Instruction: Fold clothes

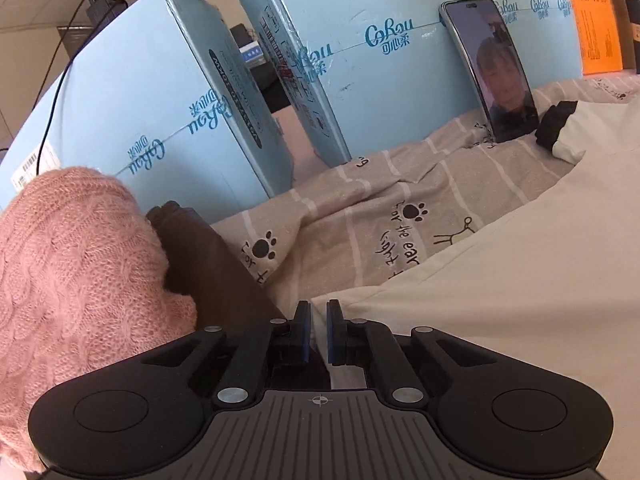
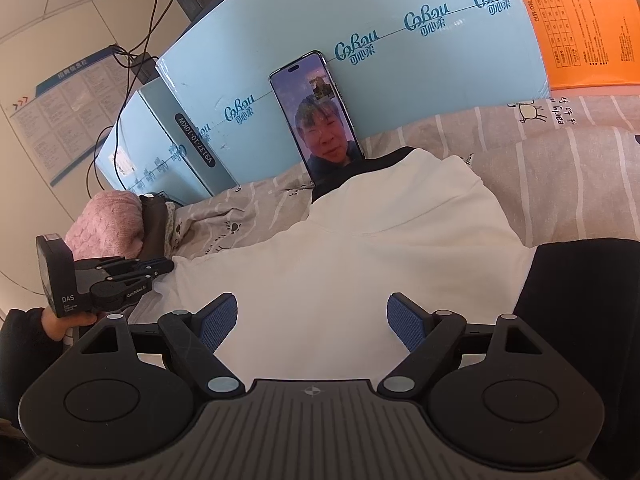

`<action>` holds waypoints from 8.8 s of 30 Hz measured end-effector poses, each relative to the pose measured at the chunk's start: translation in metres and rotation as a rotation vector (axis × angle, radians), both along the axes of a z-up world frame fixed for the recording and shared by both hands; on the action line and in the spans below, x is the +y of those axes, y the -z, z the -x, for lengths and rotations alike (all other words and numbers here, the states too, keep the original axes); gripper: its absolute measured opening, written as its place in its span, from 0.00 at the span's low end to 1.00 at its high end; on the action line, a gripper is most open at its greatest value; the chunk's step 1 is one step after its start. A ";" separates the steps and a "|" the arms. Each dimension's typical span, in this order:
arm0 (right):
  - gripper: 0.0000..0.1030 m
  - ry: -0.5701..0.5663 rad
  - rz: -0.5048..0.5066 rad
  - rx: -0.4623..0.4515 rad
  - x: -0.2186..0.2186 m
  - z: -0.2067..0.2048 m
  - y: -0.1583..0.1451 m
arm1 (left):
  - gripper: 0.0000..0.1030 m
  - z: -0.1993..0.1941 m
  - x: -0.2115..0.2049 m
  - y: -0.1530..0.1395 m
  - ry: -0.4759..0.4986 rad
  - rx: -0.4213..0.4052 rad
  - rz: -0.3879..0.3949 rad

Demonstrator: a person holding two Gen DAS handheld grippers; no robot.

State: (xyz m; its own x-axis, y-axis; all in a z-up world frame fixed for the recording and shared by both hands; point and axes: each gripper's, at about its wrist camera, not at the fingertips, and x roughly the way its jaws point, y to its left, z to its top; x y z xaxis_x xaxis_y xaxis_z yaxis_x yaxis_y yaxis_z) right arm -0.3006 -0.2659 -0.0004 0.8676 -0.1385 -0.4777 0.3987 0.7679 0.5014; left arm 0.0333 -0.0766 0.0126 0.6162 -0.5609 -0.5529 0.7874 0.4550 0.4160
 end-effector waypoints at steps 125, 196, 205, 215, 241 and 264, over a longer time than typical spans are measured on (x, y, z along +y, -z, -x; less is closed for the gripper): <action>1.00 -0.247 0.450 0.063 0.092 0.120 -0.042 | 0.98 0.133 0.014 0.003 0.459 0.743 0.293; 0.10 -0.298 0.267 -0.106 0.026 0.027 -0.029 | 0.99 0.162 0.061 0.007 0.651 0.573 0.201; 0.10 -0.169 0.208 -0.031 0.029 0.020 -0.023 | 0.99 0.166 0.095 0.004 0.594 0.480 0.164; 0.16 -0.082 0.072 0.098 0.019 0.008 -0.005 | 0.99 0.156 0.161 0.003 0.452 0.265 0.079; 0.08 -0.047 0.218 -0.249 0.045 0.061 -0.060 | 0.10 0.123 0.176 -0.019 0.585 0.228 -0.007; 0.12 0.022 0.112 0.026 -0.008 0.022 -0.006 | 0.53 0.027 0.157 -0.015 0.178 0.435 0.236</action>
